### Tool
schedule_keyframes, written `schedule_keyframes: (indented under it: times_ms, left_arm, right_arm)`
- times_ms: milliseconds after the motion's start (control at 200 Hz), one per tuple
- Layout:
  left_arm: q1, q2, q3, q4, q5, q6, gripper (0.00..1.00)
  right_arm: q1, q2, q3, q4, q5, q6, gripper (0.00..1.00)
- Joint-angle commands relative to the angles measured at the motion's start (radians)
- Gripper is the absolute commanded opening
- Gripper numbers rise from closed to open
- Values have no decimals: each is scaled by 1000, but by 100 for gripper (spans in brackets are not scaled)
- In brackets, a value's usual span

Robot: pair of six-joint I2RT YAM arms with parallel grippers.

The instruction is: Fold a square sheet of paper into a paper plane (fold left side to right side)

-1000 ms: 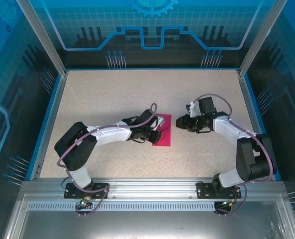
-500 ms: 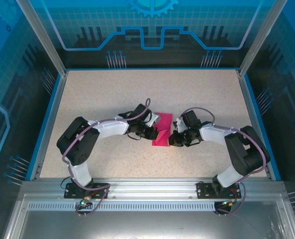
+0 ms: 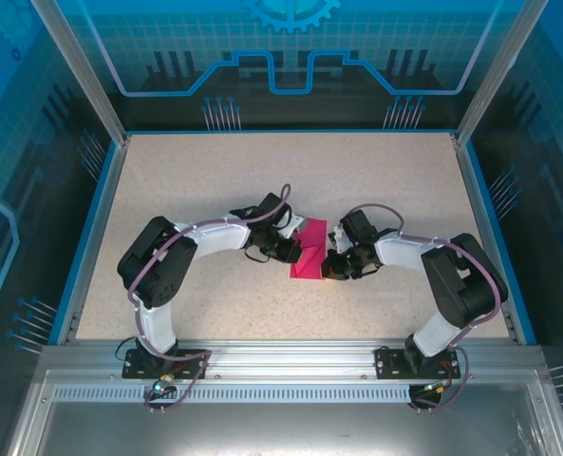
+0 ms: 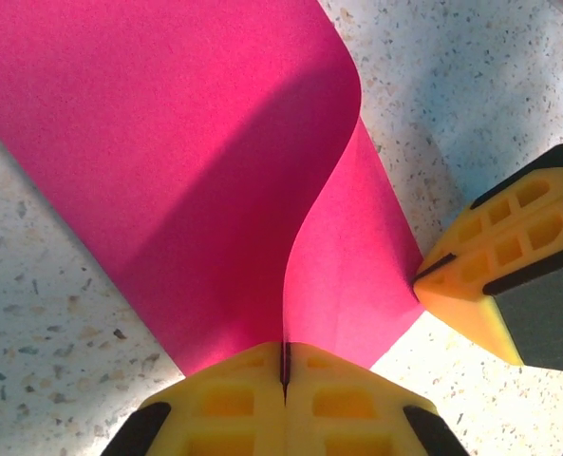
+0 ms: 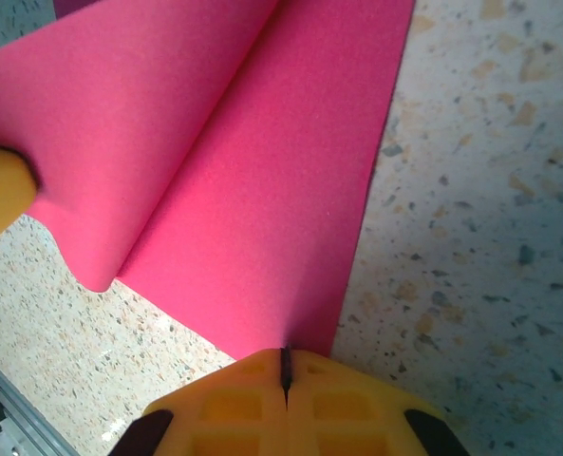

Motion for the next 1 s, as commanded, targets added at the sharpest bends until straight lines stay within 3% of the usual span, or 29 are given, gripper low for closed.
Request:
schedule_keyframes:
  times_ms: [0, 995]
  left_arm:
    - [15, 30, 45, -57, 0, 49, 0]
    - [34, 123, 136, -105, -44, 96, 2]
  right_arm:
    - [19, 33, 6, -58, 34, -22, 0]
    - [27, 49, 14, -91, 40, -49, 0]
